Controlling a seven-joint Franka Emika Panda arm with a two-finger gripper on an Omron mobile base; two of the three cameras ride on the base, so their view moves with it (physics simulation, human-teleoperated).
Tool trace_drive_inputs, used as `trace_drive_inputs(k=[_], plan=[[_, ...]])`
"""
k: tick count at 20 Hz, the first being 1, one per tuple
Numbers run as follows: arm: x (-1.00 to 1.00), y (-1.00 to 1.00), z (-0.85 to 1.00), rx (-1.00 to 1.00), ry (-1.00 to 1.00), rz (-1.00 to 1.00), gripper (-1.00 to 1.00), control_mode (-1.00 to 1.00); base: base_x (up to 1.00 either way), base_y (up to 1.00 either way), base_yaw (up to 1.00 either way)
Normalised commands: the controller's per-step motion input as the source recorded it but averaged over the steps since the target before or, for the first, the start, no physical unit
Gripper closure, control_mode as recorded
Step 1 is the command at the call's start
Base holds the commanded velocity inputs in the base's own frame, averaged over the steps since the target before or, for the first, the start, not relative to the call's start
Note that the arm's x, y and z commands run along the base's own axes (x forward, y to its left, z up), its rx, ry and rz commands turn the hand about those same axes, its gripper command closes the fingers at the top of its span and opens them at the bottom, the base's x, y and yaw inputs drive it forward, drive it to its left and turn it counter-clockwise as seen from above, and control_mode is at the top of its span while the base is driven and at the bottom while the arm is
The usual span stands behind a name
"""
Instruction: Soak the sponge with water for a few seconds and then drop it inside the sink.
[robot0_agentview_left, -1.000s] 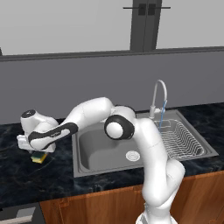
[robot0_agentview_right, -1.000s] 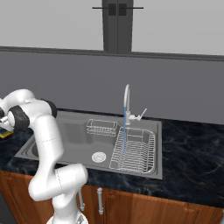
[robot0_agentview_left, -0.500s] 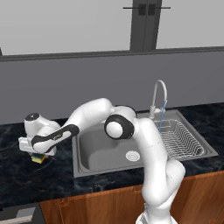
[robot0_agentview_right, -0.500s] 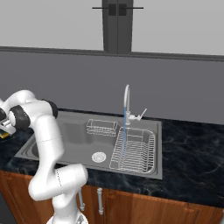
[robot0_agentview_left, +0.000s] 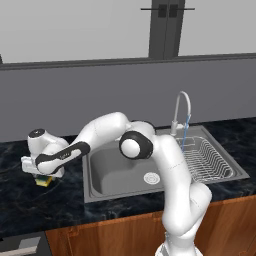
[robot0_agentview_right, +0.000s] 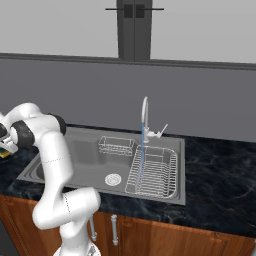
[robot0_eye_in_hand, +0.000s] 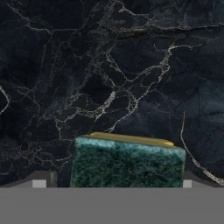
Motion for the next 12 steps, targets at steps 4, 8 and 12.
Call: trace_drive_inputs(k=[4,8,12], plan=[[0.0,0.0,0.0,0.0,0.0,0.0,-1.0,-1.0,0.0,0.0,0.0],[0.0,0.0,0.0,0.0,0.0,0.0,-1.0,-1.0,0.0,0.0,0.0],[0.0,0.0,0.0,0.0,0.0,0.0,1.0,-1.0,0.0,0.0,0.0]])
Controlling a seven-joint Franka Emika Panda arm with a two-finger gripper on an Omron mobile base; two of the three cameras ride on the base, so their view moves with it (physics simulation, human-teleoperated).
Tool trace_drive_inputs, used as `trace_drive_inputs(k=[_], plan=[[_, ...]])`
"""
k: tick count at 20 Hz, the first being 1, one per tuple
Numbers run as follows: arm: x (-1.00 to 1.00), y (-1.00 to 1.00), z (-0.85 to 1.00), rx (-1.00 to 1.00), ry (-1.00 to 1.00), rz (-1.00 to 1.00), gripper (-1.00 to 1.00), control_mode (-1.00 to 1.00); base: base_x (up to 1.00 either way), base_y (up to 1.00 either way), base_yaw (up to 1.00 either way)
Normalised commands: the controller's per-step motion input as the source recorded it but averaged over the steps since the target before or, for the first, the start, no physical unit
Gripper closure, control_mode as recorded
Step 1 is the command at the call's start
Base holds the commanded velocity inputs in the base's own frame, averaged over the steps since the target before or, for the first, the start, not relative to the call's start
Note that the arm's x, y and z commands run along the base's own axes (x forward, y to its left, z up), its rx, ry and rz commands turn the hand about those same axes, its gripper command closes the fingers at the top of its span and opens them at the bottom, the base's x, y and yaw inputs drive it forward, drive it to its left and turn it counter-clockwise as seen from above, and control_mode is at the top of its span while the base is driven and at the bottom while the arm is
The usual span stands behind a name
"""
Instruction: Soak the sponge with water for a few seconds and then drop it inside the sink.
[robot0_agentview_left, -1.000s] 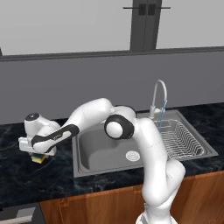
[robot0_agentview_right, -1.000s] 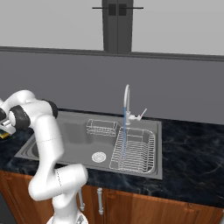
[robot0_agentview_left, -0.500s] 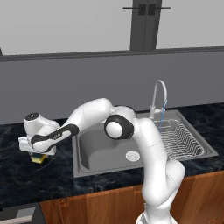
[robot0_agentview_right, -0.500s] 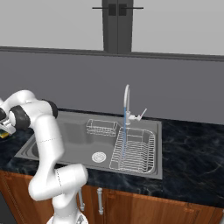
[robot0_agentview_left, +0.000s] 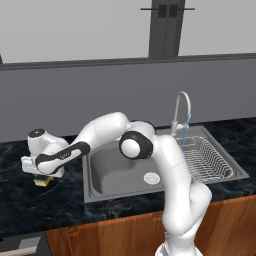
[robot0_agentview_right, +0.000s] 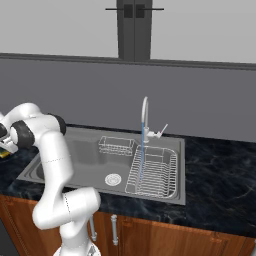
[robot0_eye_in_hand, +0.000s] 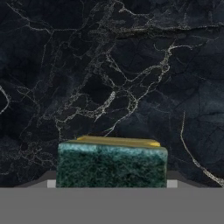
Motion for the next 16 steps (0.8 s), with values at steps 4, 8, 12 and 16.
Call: trace_drive_inputs(k=[4,8,12,16], plan=[[0.0,0.0,0.0,0.0,0.0,0.0,1.0,-1.0,0.0,0.0,0.0],[0.0,0.0,0.0,0.0,0.0,0.0,1.0,-1.0,0.0,0.0,0.0],[0.0,0.0,0.0,0.0,0.0,0.0,1.0,-1.0,0.0,0.0,0.0],[-0.08,-0.21,0.32,0.0,-0.01,0.02,1.0,-1.0,0.0,0.0,0.0]])
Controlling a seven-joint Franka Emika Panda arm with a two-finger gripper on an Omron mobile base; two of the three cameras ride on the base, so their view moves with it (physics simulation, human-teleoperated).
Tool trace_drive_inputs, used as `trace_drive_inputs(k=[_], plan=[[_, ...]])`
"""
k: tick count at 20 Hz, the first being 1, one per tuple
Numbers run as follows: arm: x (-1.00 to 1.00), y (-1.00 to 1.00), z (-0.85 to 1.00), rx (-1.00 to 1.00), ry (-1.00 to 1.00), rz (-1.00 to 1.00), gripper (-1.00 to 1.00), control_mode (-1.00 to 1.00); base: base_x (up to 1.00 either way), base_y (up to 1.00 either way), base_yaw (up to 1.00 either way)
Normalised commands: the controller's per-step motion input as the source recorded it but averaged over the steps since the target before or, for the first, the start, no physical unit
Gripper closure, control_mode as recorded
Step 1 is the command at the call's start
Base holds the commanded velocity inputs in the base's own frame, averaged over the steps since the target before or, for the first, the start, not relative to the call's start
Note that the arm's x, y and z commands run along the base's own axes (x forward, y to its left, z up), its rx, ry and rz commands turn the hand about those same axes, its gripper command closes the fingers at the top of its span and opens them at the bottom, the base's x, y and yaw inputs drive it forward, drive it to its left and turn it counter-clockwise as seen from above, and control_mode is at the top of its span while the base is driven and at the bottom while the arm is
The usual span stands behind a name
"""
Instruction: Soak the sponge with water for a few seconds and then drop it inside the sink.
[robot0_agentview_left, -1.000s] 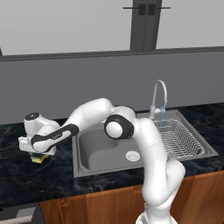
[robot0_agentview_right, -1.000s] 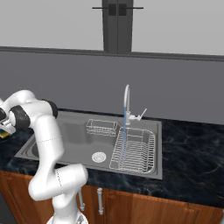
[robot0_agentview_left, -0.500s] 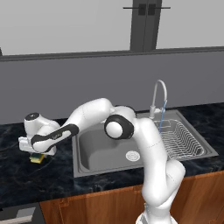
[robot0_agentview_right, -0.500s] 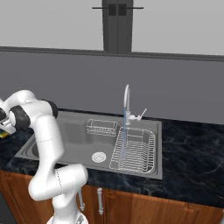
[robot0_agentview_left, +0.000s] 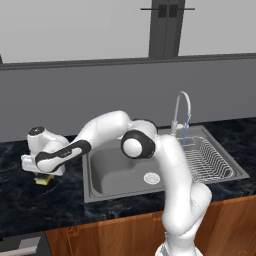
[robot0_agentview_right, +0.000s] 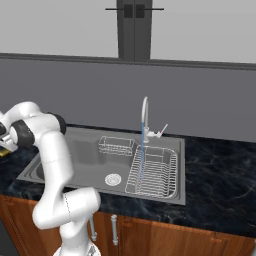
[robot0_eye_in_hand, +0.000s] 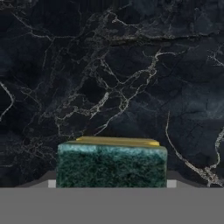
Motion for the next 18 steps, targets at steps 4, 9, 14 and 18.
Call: trace_drive_inputs(k=[4,9,14,18], plan=[[-0.11,-0.48,0.89,0.0,0.0,0.06,1.0,-1.0,0.0,0.0,0.0],[-0.18,-0.74,0.92,0.0,-0.05,0.07,1.0,-1.0,0.0,0.0,0.0],[-0.32,-0.87,0.56,0.0,-0.08,0.09,1.0,-1.0,0.0,0.0,0.0],[-0.45,-0.96,0.41,0.0,-0.13,0.08,1.0,-1.0,0.0,0.0,0.0]])
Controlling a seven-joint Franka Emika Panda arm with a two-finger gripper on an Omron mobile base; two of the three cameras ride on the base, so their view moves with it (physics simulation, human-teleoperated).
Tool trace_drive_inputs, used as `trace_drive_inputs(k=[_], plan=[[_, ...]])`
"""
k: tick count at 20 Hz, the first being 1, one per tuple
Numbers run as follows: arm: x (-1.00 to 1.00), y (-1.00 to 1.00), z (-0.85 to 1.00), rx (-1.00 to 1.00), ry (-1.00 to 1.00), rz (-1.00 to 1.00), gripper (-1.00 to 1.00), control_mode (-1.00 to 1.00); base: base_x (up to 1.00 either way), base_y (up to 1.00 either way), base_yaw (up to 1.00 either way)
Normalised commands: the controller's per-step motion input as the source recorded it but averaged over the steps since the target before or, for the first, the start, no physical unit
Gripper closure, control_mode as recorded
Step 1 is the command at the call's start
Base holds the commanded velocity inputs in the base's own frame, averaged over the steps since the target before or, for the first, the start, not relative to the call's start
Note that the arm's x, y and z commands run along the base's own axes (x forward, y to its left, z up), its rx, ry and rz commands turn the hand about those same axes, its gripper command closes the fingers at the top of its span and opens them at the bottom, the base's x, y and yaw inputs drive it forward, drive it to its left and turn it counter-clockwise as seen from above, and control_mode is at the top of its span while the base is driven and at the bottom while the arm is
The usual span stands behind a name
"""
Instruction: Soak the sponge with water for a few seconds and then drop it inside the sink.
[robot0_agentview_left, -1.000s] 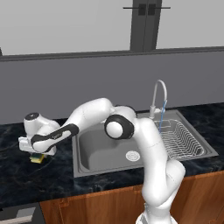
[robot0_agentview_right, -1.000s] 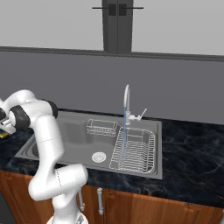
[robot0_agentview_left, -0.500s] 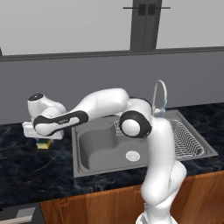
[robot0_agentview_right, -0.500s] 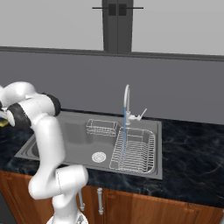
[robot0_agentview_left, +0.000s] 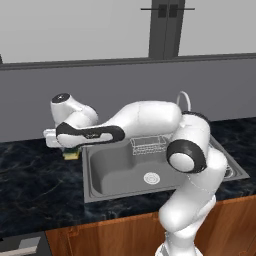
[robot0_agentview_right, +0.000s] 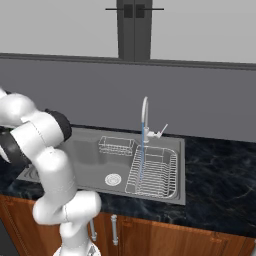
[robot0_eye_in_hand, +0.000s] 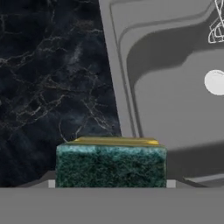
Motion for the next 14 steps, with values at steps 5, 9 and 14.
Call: trace_drive_inputs(k=[5,9,14], plan=[[-0.53,-0.91,0.25,0.0,-0.12,0.09,1.0,-1.0,0.0,0.0,0.0],[-0.46,-0.87,0.32,0.0,-0.12,0.09,1.0,-1.0,0.0,0.0,0.0],[-0.32,-0.8,0.5,0.0,-0.1,0.08,1.0,-1.0,0.0,0.0,0.0]])
